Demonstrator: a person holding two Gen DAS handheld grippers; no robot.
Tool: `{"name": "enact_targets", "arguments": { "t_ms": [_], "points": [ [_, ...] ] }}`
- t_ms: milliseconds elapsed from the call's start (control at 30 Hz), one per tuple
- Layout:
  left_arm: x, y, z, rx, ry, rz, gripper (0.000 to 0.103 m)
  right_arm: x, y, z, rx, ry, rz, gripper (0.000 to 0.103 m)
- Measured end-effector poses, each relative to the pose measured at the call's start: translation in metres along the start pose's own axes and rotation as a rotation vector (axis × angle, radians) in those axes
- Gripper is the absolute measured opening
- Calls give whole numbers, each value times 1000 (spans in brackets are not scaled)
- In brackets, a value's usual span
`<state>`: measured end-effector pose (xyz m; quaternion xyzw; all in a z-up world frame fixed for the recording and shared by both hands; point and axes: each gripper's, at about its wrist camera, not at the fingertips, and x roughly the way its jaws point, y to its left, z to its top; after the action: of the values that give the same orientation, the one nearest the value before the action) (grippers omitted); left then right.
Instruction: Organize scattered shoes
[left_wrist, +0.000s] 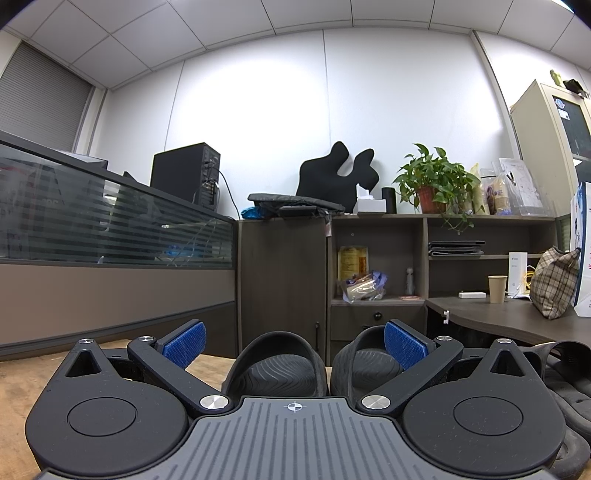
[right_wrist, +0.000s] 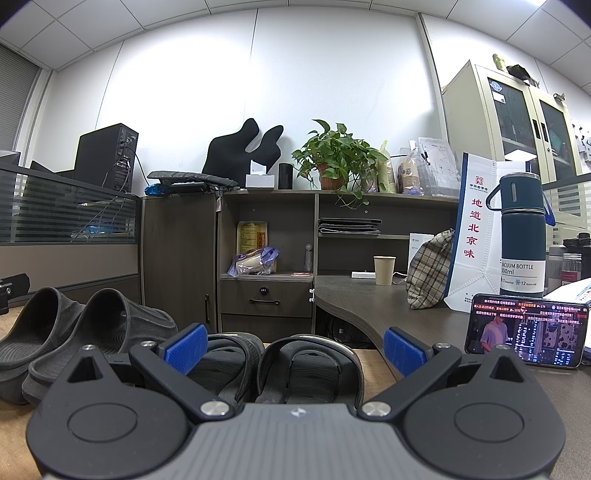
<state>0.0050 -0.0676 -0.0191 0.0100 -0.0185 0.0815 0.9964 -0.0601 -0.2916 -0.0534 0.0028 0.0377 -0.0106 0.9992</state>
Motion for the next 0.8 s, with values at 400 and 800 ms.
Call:
{"name": "enact_targets", "arguments": {
  "t_ms": [400,800],
  "points": [
    [0,0,1,1,5,0,103,0,0,0,0,1,0,103],
    [-1,0,1,2,9,-1,103,0,0,0,1,0,0,103]
  ]
}}
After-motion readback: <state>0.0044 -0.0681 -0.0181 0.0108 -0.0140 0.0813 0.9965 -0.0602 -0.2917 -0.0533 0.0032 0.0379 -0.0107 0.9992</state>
